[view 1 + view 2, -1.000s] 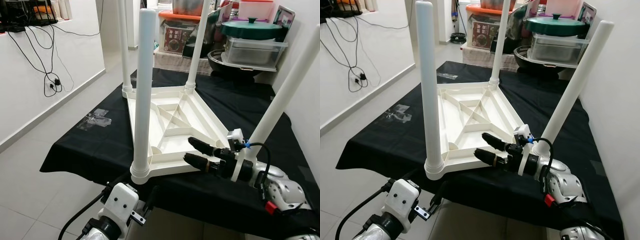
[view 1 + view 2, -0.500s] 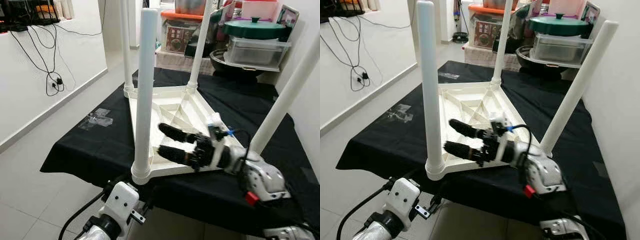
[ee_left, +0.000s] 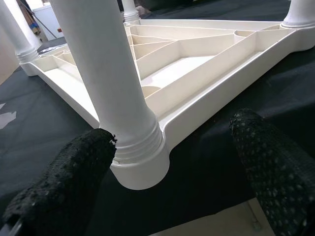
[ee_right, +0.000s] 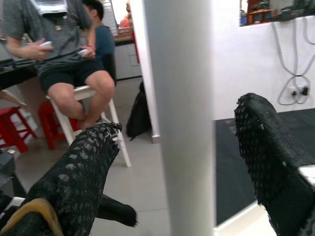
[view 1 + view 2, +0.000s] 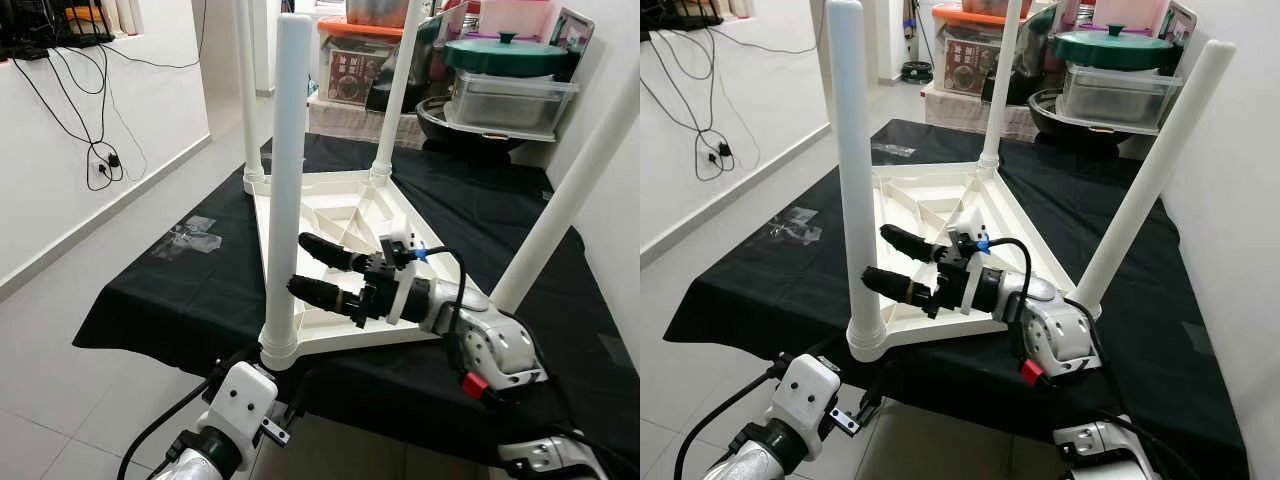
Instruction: Building children table
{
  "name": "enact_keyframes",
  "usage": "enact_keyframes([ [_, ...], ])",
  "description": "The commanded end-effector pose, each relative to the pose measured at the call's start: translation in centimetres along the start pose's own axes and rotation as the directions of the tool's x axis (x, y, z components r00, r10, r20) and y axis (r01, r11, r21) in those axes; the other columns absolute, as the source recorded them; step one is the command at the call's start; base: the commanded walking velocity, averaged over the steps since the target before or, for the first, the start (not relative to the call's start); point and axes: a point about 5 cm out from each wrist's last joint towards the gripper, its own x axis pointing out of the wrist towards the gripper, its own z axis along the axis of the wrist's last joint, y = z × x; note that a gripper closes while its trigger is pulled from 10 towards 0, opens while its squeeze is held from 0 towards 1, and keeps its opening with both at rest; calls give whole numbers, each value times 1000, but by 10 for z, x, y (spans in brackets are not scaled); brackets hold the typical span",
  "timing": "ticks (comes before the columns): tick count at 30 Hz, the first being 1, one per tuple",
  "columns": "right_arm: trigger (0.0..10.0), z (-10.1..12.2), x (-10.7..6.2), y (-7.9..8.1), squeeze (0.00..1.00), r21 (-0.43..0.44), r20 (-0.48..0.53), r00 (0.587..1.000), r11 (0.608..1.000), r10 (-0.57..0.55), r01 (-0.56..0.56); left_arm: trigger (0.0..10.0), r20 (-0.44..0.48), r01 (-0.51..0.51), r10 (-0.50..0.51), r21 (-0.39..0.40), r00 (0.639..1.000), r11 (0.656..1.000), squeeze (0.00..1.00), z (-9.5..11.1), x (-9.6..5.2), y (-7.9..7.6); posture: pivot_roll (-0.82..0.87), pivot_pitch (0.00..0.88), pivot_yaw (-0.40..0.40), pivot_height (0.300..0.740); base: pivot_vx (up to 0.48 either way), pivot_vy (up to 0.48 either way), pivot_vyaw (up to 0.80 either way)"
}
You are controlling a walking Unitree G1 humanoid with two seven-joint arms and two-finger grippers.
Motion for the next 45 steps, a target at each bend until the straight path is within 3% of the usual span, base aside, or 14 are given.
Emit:
enact_keyframes([
  [1,10000,1,6,2,0,-10,-8,1000,1000,11,-11,10000,-15,3,-3,-4,1000,1000,0,-5,0,-2,69,4,-82,740,0,0,0],
  [6,10000,-6,25,7,0,-3,-13,1000,1000,16,-16,10000,-14,7,-7,-4,1000,1000,0,-4,0,-3,71,1,-81,740,0,0,0],
  [13,10000,-14,48,-7,0,-2,-42,987,988,-153,153,10000,-11,11,-11,-6,1000,1000,0,-3,-1,-6,70,11,-93,740,0,0,0],
  [27,10000,-11,60,-4,0,-11,-27,994,994,-109,109,10000,-8,6,-6,-14,1000,1000,0,0,0,-8,62,40,-105,740,0,0,0],
  [28,6118,-11,61,-2,0,-16,-18,996,996,-85,85,10000,-8,6,-6,-15,1000,1000,0,0,0,-8,63,43,-105,740,0,0,0],
  [31,6118,-11,62,-1,0,-21,-12,997,997,-79,78,10000,-9,7,-7,-15,1000,1000,0,0,0,-8,63,43,-105,740,0,0,0],
  [32,0,-12,61,-3,0,-29,-16,995,994,-101,101,10000,-9,7,-7,-14,1000,1000,0,0,0,-8,62,43,-104,740,0,0,0],
  [43,0,-13,55,-25,0,-26,16,942,942,-335,336,10000,-11,10,-10,-12,1000,1000,0,-1,0,-7,65,45,-101,740,0,0,0],
  [44,0,-12,50,-35,0,-37,31,896,895,-443,444,10000,-12,6,-6,-11,1000,1000,0,-2,0,-5,63,44,-101,740,0,0,0],
  [45,0,-10,48,-39,0,-43,38,875,874,-483,484,10000,-13,5,-5,-11,1000,1000,0,-2,0,-5,65,46,-101,740,0,0,0],
])
